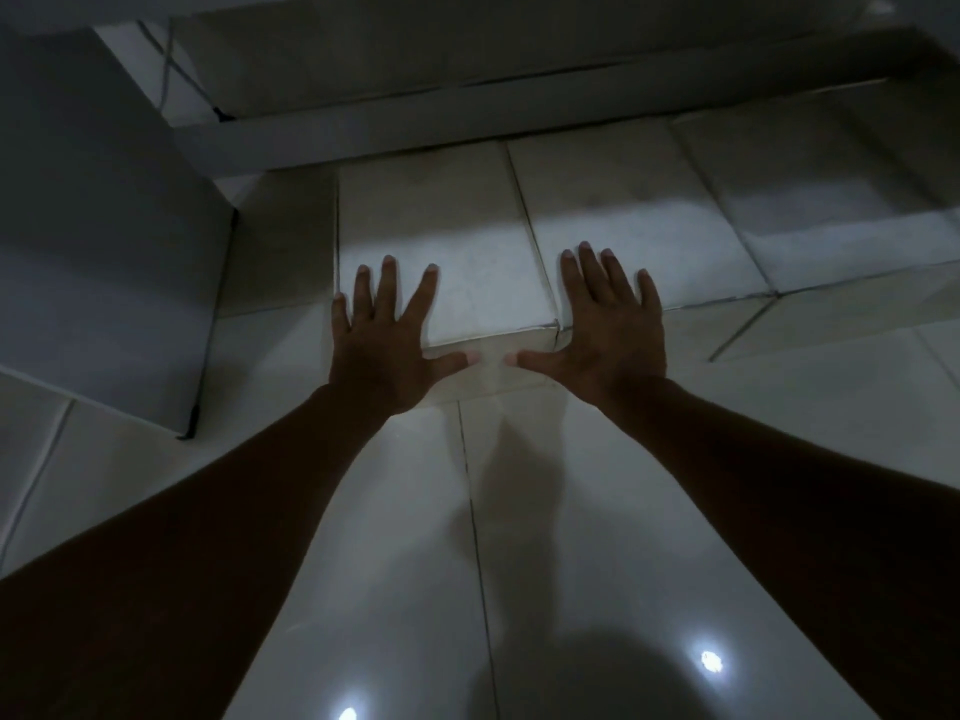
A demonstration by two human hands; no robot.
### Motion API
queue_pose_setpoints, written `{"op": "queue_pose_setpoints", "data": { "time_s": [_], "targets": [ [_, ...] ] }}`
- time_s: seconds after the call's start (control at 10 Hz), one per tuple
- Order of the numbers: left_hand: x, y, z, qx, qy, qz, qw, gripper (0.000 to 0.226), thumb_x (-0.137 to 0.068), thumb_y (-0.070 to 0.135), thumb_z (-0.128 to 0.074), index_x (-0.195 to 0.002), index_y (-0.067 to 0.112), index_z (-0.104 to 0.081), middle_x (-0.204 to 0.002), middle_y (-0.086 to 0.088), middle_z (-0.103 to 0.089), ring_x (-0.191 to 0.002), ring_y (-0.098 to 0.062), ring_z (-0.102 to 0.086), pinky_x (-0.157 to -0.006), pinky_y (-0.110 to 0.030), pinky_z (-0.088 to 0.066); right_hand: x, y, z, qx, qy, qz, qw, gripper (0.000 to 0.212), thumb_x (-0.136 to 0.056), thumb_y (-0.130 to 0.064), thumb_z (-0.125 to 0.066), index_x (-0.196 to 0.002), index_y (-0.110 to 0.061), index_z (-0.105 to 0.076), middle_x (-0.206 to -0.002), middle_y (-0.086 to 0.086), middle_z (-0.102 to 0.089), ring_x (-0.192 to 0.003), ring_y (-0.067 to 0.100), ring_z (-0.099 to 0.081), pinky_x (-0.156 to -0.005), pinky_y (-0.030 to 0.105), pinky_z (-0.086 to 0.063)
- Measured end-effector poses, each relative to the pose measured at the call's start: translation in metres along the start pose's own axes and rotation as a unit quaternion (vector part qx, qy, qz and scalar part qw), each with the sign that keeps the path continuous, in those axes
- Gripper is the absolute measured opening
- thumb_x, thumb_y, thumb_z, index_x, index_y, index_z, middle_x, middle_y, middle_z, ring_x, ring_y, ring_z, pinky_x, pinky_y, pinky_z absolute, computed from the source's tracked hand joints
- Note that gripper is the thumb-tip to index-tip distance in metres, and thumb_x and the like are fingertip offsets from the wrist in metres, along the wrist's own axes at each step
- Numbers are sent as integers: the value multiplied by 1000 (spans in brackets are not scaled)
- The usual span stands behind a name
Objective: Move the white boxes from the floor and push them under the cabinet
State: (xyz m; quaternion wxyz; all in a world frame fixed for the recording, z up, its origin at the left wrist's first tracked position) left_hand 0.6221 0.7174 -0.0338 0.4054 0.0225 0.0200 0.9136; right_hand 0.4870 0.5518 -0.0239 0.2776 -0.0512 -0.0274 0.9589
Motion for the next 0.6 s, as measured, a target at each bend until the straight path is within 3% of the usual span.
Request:
{"op": "queue_pose_setpoints", "data": {
  "time_s": [0.2, 0.4, 0.5, 0.6],
  "targets": [
    [4, 3, 1, -3, 8, -8, 1000, 106, -69, 94, -24, -153, 37, 9, -161, -14, 13, -147, -39, 12, -114, -57, 2, 0, -1, 0, 7, -3, 5, 1000, 128, -62, -97, -35, -155, -17, 0, -163, 8, 3, -149, 25, 4, -118, 54, -5],
    [8, 4, -3, -7, -43, -5, 999, 111, -64, 95, -26, -150, 40, 18, -160, -12, 22, -145, -37, 19, -114, -57, 6, 2, -1, 1, 7, -59, 22, 998, 134, -60, -94, -46, -154, -15, 9, -162, 9, 11, -148, 27, 10, -118, 55, -1],
    [15, 6, 0, -22, -90, 11, 996, 109, -68, 91, -31, -149, 39, 19, -160, -11, 22, -146, -36, 17, -113, -58, 5, 8, 0, 12, -13, -84, 30, 996, 123, -70, -83, -55, -154, -18, 9, -162, 8, 10, -148, 27, 9, -117, 57, -2],
    [28, 29, 19, -48, -77, -18, 996, 95, -80, 82, -32, -152, 37, 12, -162, -10, 12, -148, -33, 8, -114, -59, 3, 19, -4, 50, -42, -15, 40, 998, 98, -85, -66, -55, -154, -22, -3, -163, 6, -5, -149, 24, -1, -118, 54, -5]
  ]
}}
Point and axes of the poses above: each hand's wrist, its own x-axis away from the middle knuckle, its own z-axis out of the back of the hand, y = z × x, the point moved 10 cm from there along -x, towards the middle knuckle
